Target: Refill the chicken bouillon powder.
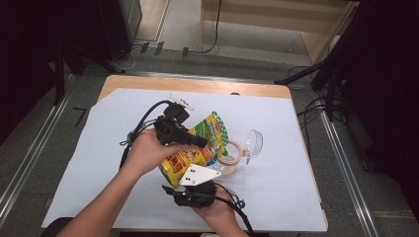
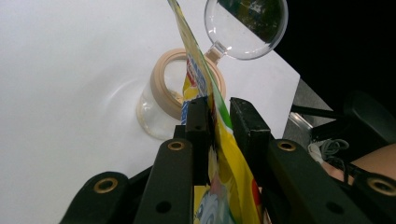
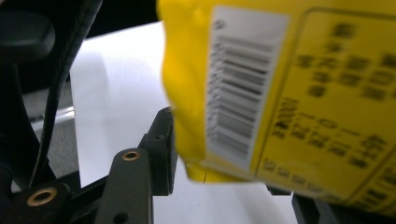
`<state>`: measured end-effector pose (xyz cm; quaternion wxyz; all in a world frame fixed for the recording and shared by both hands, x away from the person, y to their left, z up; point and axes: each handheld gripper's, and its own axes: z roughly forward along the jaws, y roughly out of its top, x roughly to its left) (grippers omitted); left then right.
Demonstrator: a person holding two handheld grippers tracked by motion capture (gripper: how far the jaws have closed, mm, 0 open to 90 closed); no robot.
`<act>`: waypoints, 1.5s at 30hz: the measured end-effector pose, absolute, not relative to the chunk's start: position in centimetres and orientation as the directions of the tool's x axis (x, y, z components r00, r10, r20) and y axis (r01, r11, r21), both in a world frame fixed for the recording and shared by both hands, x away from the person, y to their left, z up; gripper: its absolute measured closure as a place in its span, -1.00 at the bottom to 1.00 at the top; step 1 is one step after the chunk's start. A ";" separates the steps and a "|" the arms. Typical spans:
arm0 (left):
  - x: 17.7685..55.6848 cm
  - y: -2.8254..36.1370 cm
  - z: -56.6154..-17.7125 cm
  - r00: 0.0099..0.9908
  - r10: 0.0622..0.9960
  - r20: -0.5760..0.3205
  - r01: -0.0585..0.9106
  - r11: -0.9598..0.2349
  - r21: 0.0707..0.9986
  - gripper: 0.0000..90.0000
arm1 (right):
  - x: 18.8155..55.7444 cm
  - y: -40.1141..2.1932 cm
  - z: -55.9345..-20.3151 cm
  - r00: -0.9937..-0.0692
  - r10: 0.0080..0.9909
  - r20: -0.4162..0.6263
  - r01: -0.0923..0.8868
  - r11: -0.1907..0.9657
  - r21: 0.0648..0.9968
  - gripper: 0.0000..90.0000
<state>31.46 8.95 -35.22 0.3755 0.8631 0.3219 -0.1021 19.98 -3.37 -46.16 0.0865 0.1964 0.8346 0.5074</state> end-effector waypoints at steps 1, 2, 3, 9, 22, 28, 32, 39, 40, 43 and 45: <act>31.5 8.8 -35.2 0.772 0.475 -0.422 0.632 -0.509 0.584 0.75 | 20.0 -3.4 -46.1 -0.904 0.424 0.051 0.242 0.410 0.879 0.35; 31.5 8.8 -35.2 0.772 0.475 -0.422 0.632 -0.509 0.584 0.74 | 20.0 -3.4 -46.1 -0.904 0.424 0.051 0.242 0.410 0.879 0.35; 31.6 8.7 -35.1 0.773 0.472 -0.425 0.632 -0.507 0.587 0.74 | 20.1 -3.5 -46.1 -0.898 0.436 0.059 0.253 0.401 0.880 0.36; 31.7 8.5 -34.8 0.774 0.467 -0.427 0.629 -0.497 0.598 0.59 | 20.3 -3.7 -46.0 -0.886 0.454 0.094 0.284 0.371 0.884 0.37; 31.7 8.9 -33.7 0.777 0.485 -0.401 0.626 -0.527 0.575 0.79 | 20.5 -3.8 -45.7 -0.881 0.455 0.127 0.305 0.343 0.889 0.36; 32.1 8.8 -33.6 0.769 0.484 -0.418 0.635 -0.509 0.581 0.82 | 20.8 -4.0 -45.2 -0.881 0.458 0.122 0.299 0.337 0.893 0.33; 32.3 8.6 -33.9 0.767 0.481 -0.424 0.639 -0.512 0.575 0.84 | 20.9 -4.0 -45.3 -0.879 0.459 0.129 0.307 0.337 0.890 0.34; 32.4 8.6 -33.9 0.758 0.475 -0.447 0.650 -0.493 0.578 0.81 | 21.0 -4.1 -45.0 -0.872 0.453 0.184 0.349 0.311 0.884 0.36; 32.4 8.6 -33.9 0.753 0.477 -0.454 0.656 -0.484 0.579 0.80 | 21.1 -4.1 -44.9 -0.871 0.457 0.179 0.344 0.310 0.886 0.36; 32.5 8.5 -33.9 0.754 0.479 -0.449 0.654 -0.488 0.578 0.79 | 21.2 -3.9 -44.9 -0.867 0.461 0.189 0.358 0.313 0.880 0.35; 32.5 8.5 -34.0 0.754 0.480 -0.449 0.655 -0.487 0.578 0.80 | 21.2 -3.9 -44.9 -0.868 0.462 0.185 0.357 0.318 0.878 0.35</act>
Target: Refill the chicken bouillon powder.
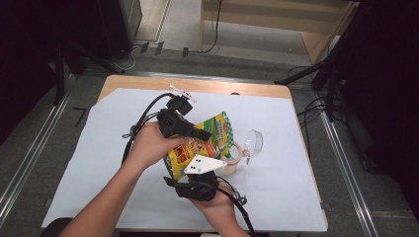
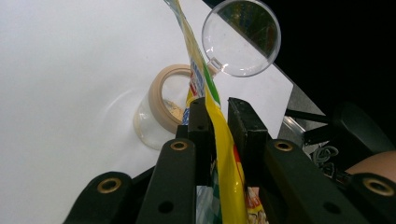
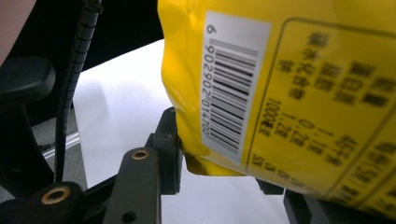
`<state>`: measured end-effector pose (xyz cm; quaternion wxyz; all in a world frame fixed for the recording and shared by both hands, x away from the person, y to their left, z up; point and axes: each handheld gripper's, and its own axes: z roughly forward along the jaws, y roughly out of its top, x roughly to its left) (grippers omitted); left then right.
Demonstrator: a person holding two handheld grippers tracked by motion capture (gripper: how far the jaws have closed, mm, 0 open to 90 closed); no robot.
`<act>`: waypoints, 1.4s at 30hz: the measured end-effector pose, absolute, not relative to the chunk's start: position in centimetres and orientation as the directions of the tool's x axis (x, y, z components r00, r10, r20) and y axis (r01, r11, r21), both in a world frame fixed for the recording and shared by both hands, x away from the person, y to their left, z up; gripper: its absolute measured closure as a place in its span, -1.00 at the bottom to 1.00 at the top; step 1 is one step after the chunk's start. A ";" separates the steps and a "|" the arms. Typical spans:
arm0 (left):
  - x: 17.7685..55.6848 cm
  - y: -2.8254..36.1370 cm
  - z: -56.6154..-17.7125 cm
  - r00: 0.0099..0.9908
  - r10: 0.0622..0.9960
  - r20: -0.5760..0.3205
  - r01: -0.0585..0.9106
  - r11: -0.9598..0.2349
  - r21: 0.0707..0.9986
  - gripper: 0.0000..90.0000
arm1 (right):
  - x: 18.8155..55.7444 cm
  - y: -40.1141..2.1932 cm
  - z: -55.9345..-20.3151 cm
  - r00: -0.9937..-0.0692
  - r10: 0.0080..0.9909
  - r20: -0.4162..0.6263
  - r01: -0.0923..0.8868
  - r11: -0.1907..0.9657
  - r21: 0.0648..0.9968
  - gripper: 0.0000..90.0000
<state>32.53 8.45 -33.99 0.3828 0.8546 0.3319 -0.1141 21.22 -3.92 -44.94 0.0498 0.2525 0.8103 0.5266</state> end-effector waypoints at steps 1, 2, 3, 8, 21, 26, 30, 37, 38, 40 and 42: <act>32.5 8.4 -34.0 0.753 0.481 -0.449 0.656 -0.487 0.577 0.80 | 21.2 -3.9 -44.9 -0.868 0.462 0.185 0.357 0.318 0.878 0.35; 32.5 8.4 -34.0 0.754 0.481 -0.447 0.654 -0.488 0.578 0.80 | 21.2 -3.9 -45.0 -0.868 0.460 0.187 0.358 0.319 0.878 0.35; 32.5 8.4 -34.0 0.755 0.481 -0.446 0.653 -0.489 0.578 0.80 | 21.2 -3.9 -45.0 -0.873 0.459 0.168 0.342 0.327 0.881 0.32; 32.3 8.5 -33.9 0.760 0.481 -0.436 0.647 -0.500 0.577 0.81 | 21.0 -3.6 -45.1 -0.887 0.443 0.131 0.310 0.358 0.881 0.32; 32.0 8.5 -33.3 0.771 0.475 -0.425 0.631 -0.479 0.610 0.75 | 20.9 -3.6 -44.8 -0.879 0.456 0.138 0.313 0.335 0.889 0.41; 31.9 8.4 -33.1 0.775 0.482 -0.408 0.624 -0.480 0.617 0.75 | 21.2 -3.6 -44.5 -0.878 0.450 0.164 0.328 0.316 0.890 0.41; 32.1 8.2 -33.2 0.771 0.479 -0.421 0.631 -0.481 0.609 0.76 | 21.3 -3.7 -44.5 -0.875 0.451 0.175 0.340 0.317 0.885 0.41; 33.1 8.0 -33.5 0.753 0.476 -0.455 0.656 -0.483 0.580 0.77 | 21.5 -3.8 -44.5 -0.874 0.453 0.177 0.346 0.324 0.880 0.41; 33.2 8.0 -33.3 0.756 0.474 -0.451 0.652 -0.491 0.577 0.77 | 21.5 -3.8 -44.2 -0.872 0.456 0.177 0.348 0.325 0.879 0.41; 33.2 8.0 -33.0 0.761 0.472 -0.445 0.647 -0.497 0.579 0.77 | 21.3 -3.7 -43.8 -0.872 0.454 0.183 0.353 0.322 0.878 0.41; 33.2 7.9 -33.0 0.763 0.479 -0.434 0.643 -0.503 0.577 0.78 | 21.5 -3.6 -43.8 -0.870 0.455 0.191 0.361 0.324 0.874 0.41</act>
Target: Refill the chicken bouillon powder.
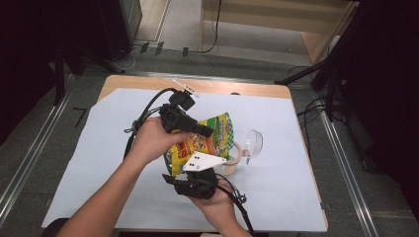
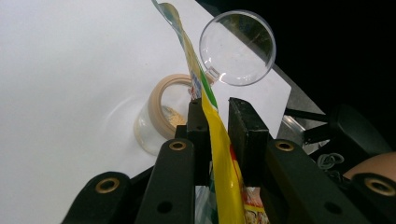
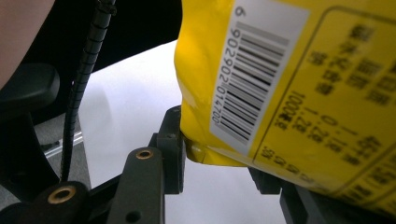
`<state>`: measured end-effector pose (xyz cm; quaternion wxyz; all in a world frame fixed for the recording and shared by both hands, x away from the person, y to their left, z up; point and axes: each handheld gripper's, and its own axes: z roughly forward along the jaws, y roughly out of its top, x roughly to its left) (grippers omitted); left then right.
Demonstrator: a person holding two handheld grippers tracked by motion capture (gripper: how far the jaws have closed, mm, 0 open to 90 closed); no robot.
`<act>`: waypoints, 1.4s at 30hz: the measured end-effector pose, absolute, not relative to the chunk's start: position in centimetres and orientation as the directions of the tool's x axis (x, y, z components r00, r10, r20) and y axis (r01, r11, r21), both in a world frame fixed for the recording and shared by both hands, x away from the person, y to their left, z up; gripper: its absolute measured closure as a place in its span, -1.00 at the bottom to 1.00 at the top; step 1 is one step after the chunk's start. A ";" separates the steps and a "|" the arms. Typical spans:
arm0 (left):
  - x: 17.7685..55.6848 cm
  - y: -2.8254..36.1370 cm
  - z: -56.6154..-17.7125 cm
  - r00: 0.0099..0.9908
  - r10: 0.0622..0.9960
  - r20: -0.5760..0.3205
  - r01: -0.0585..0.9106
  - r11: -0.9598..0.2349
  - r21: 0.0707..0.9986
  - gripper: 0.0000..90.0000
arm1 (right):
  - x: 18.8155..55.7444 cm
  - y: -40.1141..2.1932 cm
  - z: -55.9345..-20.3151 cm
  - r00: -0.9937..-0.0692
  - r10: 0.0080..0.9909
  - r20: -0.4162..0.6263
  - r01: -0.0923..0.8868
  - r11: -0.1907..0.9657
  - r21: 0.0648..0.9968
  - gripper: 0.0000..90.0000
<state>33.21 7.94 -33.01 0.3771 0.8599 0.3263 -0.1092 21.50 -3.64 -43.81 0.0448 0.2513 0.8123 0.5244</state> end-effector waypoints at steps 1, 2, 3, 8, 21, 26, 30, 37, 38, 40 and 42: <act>33.2 7.9 -33.2 0.762 0.484 -0.431 0.645 -0.502 0.576 0.78 | 21.5 -3.6 -43.8 -0.870 0.455 0.191 0.361 0.324 0.874 0.41; 33.3 7.9 -33.4 0.763 0.482 -0.431 0.644 -0.506 0.573 0.78 | 21.6 -3.6 -44.0 -0.870 0.456 0.189 0.362 0.329 0.872 0.41; 33.3 7.9 -33.6 0.760 0.475 -0.443 0.647 -0.501 0.574 0.78 | 21.7 -3.6 -44.3 -0.869 0.459 0.182 0.360 0.337 0.870 0.41; 33.2 7.8 -33.4 0.762 0.477 -0.438 0.645 -0.496 0.582 0.78 | 21.7 -3.7 -44.3 -0.872 0.464 0.156 0.339 0.344 0.876 0.41; 32.6 7.7 -33.3 0.771 0.485 -0.413 0.632 -0.500 0.592 0.78 | 21.5 -3.7 -44.4 -0.874 0.463 0.148 0.330 0.343 0.880 0.41; 32.5 7.9 -32.9 0.779 0.480 -0.403 0.621 -0.499 0.605 0.78 | 21.4 -3.7 -44.1 -0.876 0.463 0.135 0.317 0.341 0.885 0.41; 32.6 7.7 -33.1 0.777 0.489 -0.396 0.622 -0.502 0.601 0.78 | 21.6 -3.8 -44.3 -0.876 0.460 0.147 0.327 0.343 0.880 0.41; 32.8 7.6 -33.1 0.777 0.483 -0.404 0.624 -0.501 0.600 0.78 | 21.7 -3.8 -44.3 -0.875 0.464 0.140 0.324 0.345 0.881 0.41; 32.9 7.6 -33.1 0.777 0.484 -0.402 0.623 -0.504 0.598 0.78 | 21.7 -3.8 -44.3 -0.874 0.465 0.140 0.324 0.344 0.881 0.41; 32.9 7.5 -33.0 0.775 0.486 -0.405 0.627 -0.504 0.595 0.78 | 21.8 -3.8 -44.2 -0.874 0.463 0.145 0.327 0.342 0.881 0.41; 33.0 7.5 -33.0 0.775 0.486 -0.405 0.627 -0.505 0.593 0.78 | 21.7 -3.8 -44.2 -0.874 0.463 0.146 0.328 0.342 0.881 0.41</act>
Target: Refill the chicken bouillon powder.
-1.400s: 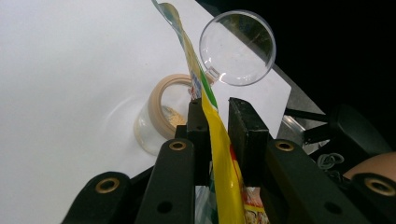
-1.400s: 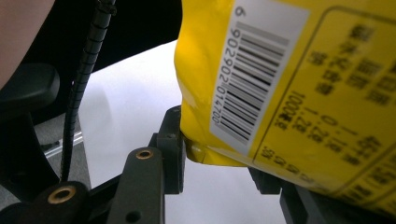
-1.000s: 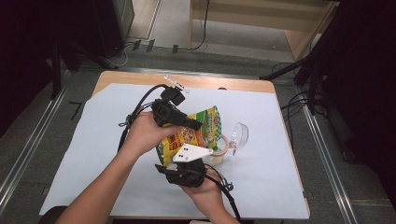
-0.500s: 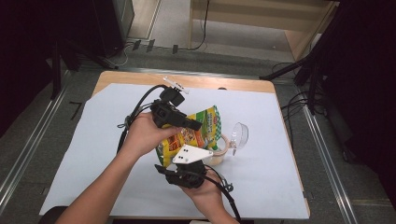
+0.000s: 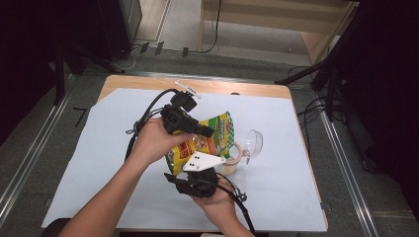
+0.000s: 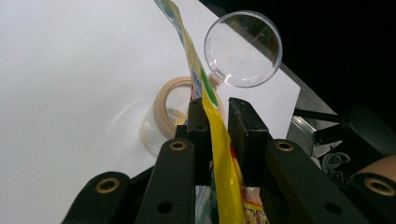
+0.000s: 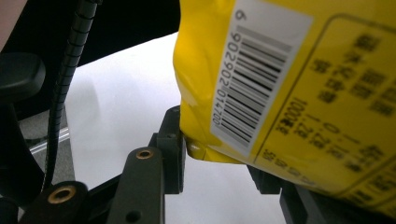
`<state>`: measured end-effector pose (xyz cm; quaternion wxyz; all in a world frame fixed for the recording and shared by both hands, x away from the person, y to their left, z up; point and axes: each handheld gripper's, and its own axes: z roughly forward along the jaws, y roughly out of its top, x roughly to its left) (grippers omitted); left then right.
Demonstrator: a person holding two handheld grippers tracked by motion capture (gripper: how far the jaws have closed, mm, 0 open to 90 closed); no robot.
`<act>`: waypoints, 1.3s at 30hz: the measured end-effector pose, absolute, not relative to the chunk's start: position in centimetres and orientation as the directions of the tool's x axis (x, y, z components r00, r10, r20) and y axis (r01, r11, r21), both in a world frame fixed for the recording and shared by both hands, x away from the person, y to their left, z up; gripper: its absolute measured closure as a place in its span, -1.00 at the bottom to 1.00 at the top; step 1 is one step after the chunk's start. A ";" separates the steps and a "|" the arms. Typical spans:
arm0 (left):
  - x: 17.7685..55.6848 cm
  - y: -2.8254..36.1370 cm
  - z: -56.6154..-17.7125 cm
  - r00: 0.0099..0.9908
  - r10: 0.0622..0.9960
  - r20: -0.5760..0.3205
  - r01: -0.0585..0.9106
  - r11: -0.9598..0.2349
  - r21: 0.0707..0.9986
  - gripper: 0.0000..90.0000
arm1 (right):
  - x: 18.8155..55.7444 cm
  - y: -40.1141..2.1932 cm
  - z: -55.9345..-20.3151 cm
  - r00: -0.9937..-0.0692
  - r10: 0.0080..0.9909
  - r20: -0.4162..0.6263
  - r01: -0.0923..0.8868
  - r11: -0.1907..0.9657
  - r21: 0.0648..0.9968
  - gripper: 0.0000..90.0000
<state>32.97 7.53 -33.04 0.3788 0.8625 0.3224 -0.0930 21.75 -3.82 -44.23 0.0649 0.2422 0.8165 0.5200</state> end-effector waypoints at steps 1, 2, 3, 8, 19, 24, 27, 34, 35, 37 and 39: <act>33.0 7.5 -33.0 0.774 0.487 -0.405 0.628 -0.506 0.591 0.78 | 21.8 -3.8 -44.2 -0.874 0.463 0.146 0.329 0.342 0.881 0.41; 33.1 7.5 -33.0 0.775 0.487 -0.403 0.626 -0.510 0.590 0.78 | 21.8 -3.8 -44.2 -0.874 0.464 0.145 0.328 0.342 0.881 0.41; 33.1 7.5 -33.0 0.775 0.486 -0.405 0.628 -0.512 0.586 0.78 | 21.8 -3.8 -44.2 -0.874 0.464 0.145 0.328 0.342 0.881 0.41; 33.4 7.2 -32.8 0.775 0.487 -0.404 0.629 -0.528 0.571 0.79 | 21.8 -3.9 -44.0 -0.871 0.466 0.157 0.337 0.332 0.881 0.41; 34.0 6.6 -32.6 0.773 0.494 -0.399 0.633 -0.552 0.543 0.79 | 22.0 -4.1 -43.7 -0.867 0.469 0.168 0.344 0.320 0.883 0.41; 33.9 6.6 -32.5 0.773 0.496 -0.396 0.633 -0.555 0.540 0.79 | 22.0 -4.1 -43.7 -0.869 0.467 0.166 0.342 0.323 0.883 0.41; 34.0 6.6 -32.5 0.771 0.497 -0.399 0.635 -0.553 0.540 0.79 | 22.0 -4.1 -43.7 -0.869 0.467 0.165 0.341 0.323 0.883 0.41; 34.0 6.6 -32.5 0.771 0.500 -0.395 0.635 -0.553 0.539 0.79 | 22.1 -4.1 -43.7 -0.869 0.466 0.166 0.343 0.327 0.880 0.41; 34.0 6.6 -32.5 0.770 0.500 -0.395 0.635 -0.553 0.539 0.79 | 22.1 -4.1 -43.7 -0.869 0.466 0.166 0.344 0.327 0.880 0.41; 34.0 6.6 -32.5 0.771 0.500 -0.395 0.635 -0.555 0.538 0.79 | 22.0 -4.0 -43.7 -0.869 0.468 0.163 0.342 0.327 0.881 0.41; 34.0 6.6 -32.5 0.772 0.500 -0.393 0.634 -0.556 0.538 0.79 | 22.0 -4.0 -43.7 -0.869 0.467 0.164 0.342 0.327 0.881 0.41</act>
